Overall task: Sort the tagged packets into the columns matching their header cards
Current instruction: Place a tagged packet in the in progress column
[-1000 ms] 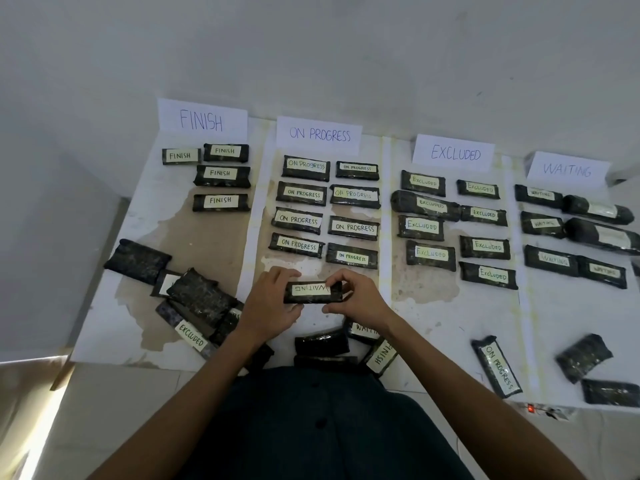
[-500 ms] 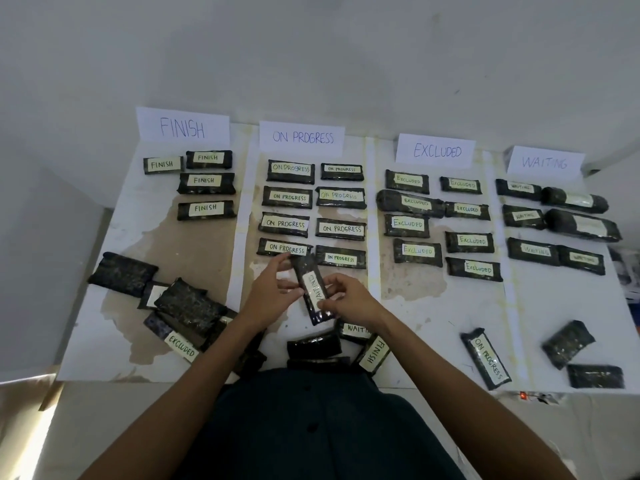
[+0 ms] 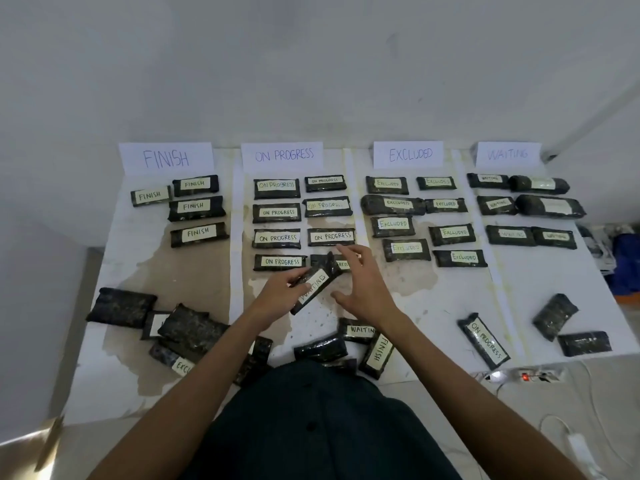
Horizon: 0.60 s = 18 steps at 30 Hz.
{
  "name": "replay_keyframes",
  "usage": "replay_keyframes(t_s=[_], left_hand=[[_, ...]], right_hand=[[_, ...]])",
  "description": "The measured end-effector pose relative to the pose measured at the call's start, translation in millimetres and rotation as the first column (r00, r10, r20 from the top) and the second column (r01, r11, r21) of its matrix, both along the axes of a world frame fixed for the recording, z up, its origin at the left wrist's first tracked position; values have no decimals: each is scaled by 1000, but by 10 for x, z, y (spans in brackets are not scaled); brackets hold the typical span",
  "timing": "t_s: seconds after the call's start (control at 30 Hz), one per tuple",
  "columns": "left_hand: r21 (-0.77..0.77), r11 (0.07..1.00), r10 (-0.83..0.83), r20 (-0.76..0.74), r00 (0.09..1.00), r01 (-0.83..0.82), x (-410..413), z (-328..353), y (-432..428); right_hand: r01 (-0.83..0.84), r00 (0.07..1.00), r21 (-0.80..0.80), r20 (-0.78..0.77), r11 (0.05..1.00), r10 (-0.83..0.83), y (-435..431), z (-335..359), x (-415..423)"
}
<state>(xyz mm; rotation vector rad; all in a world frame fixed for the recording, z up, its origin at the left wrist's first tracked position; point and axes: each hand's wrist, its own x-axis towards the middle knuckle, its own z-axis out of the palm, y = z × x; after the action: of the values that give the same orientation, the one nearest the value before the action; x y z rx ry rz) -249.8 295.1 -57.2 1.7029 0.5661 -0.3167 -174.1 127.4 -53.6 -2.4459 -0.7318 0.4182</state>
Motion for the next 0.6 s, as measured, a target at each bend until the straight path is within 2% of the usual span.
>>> replay_keyframes(t_s=[0.07, 0.13, 0.23, 0.4, 0.6], left_hand=[[17, 998, -67, 23, 997, 67, 20, 29, 43], [70, 985, -161, 53, 985, 158, 38, 53, 51], [121, 963, -250, 74, 965, 240, 90, 97, 20], [197, 951, -256, 81, 963, 236, 216, 172, -185], [314, 920, -284, 128, 950, 233, 464, 252, -650]], right_hand=[[-161, 975, -113, 137, 980, 176, -37, 46, 53], [-291, 911, -199, 243, 936, 335, -64, 82, 84], [-359, 844, -244, 326, 901, 425, -116, 161, 112], [-338, 853, -296, 304, 893, 424, -332, 263, 204], [-213, 929, -288, 236, 933, 285, -957, 309, 432]])
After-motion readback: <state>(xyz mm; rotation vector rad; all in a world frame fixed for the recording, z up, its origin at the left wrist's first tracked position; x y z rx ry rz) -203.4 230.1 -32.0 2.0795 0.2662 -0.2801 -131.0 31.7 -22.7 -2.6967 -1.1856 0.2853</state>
